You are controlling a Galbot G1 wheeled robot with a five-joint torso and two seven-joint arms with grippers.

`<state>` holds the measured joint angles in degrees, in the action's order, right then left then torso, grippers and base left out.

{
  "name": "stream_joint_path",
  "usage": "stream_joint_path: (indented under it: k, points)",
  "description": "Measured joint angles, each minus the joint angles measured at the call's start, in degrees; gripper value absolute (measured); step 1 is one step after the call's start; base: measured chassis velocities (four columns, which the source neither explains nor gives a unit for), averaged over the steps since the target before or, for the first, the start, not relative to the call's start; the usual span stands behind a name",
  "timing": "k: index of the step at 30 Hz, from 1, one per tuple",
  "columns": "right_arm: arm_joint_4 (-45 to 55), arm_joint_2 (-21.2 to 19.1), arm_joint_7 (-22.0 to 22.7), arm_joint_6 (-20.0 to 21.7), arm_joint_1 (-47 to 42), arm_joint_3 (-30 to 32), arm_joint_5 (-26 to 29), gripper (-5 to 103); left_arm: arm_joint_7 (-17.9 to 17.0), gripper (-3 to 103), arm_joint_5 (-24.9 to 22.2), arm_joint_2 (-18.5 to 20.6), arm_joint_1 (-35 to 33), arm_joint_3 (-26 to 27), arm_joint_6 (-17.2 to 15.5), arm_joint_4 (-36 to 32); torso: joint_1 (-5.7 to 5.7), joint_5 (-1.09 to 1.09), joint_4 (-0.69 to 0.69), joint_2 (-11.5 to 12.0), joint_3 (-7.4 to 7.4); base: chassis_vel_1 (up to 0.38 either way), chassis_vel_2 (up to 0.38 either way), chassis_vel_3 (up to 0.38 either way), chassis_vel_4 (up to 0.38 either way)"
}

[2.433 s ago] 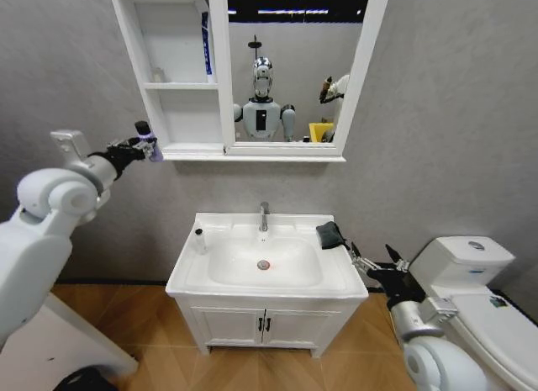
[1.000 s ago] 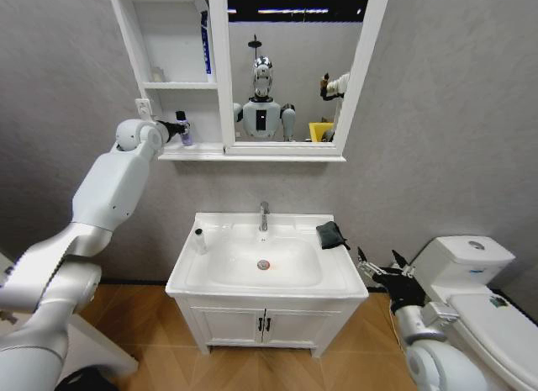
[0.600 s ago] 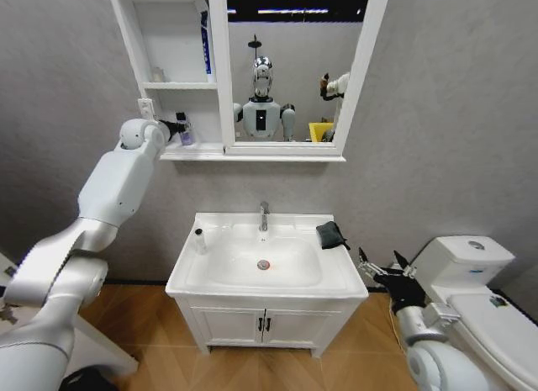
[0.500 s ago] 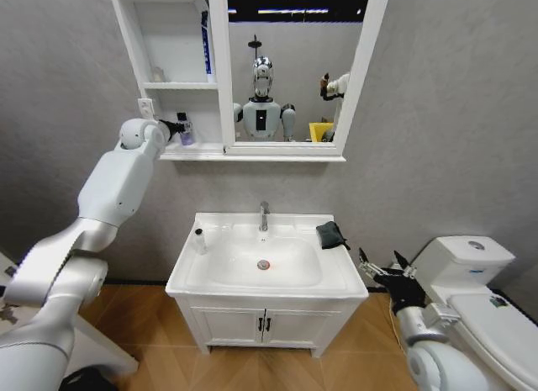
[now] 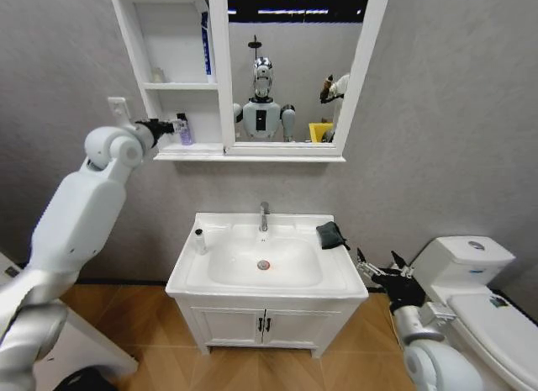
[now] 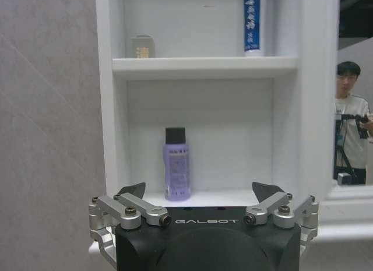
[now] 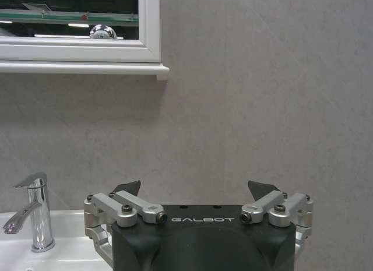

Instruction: Move facial cleanser and shampoo from washbasin to cabinet, then wipe washbasin with towel.

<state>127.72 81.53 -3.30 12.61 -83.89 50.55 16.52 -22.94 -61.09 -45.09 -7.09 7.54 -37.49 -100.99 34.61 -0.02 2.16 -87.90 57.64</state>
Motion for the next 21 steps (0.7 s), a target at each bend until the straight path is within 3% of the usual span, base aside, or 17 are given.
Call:
stream_joint_path:
  k: [2, 3, 6, 9, 10, 11, 12, 13, 14, 16, 21]
  points:
    - [0.02, -0.01, 0.04, 0.06, -0.03, 0.01, -0.01, 100, -0.35, 100, 0.33, 0.87, -2.20, 0.66, 0.24, -2.12, 0.00, 0.01, 0.00, 0.00, 0.00, 0.000, 0.000, 0.000, 0.000]
    - [0.18, -0.10, 0.11, 0.16, -0.13, 0.04, -0.01, 100, -0.78, 100, 2.02, 2.16, -7.01, 2.09, 1.24, -5.34, -0.01, 0.04, -0.01, -0.01, 0.00, 0.000, 0.000, 0.000, 0.000]
    - [0.33, -0.16, 0.12, 0.18, -0.21, 0.06, -0.01, 100, -0.82, 100, 3.25, 2.46, -9.70, 2.70, 1.84, -6.55, -0.01, 0.04, -0.03, -0.01, -0.01, 0.000, 0.000, 0.000, 0.000]
    - [0.74, -0.20, 0.29, 0.20, -0.39, 0.11, 0.02, 100, 0.87, 100, 12.00, 1.94, -21.19, 5.01, 4.79, -8.92, 0.00, 0.05, -0.03, -0.01, 0.00, 0.000, 0.000, 0.000, 0.000]
    - [0.74, -0.20, 0.29, 0.20, -0.39, 0.11, 0.02, 100, 0.87, 100, 12.00, 1.94, -21.19, 5.01, 4.79, -8.92, 0.00, 0.05, -0.03, -0.01, 0.00, 0.000, 0.000, 0.000, 0.000]
    - [0.99, -0.18, 0.45, 0.20, -0.70, 0.25, 0.11, 100, 2.75, 100, 17.01, 0.24, -27.26, 6.28, 8.35, -8.50, 0.00, 0.01, -0.02, 0.00, 0.01, 0.000, 0.000, 0.000, 0.000]
    - [1.06, -0.18, 0.46, 0.19, -0.85, 0.31, 0.14, 100, 3.36, 100, 18.38, -0.68, -29.12, 6.72, 9.55, -8.18, 0.01, 0.00, -0.01, 0.00, 0.01, 0.000, 0.000, 0.000, 0.000]
    - [1.21, -0.18, 0.47, 0.07, -1.25, 0.55, 0.22, 100, 4.44, 100, 21.47, -3.45, -33.76, 7.64, 13.00, -6.97, 0.00, 0.02, -0.02, 0.00, 0.01, 0.000, 0.000, 0.000, 0.000]
    - [1.21, -0.18, 0.47, 0.07, -1.25, 0.55, 0.22, 100, 4.44, 100, 21.47, -3.45, -33.76, 7.64, 13.00, -6.97, 0.00, 0.02, -0.02, 0.00, 0.01, 0.000, 0.000, 0.000, 0.000]
    - [1.23, -0.19, 0.44, -0.24, -1.65, 0.75, 0.25, 100, 6.44, 100, 26.74, -7.25, -39.71, 8.04, 17.82, -4.88, 0.01, 0.00, -0.04, 0.00, 0.01, 0.000, 0.000, 0.000, 0.000]
    - [1.27, -0.18, 0.33, -0.37, -1.78, 0.65, 0.14, 100, 8.79, 100, 31.64, -10.97, -44.76, 7.95, 20.47, -2.48, 0.00, 0.04, -0.02, 0.00, 0.01, 0.000, 0.000, 0.000, 0.000]
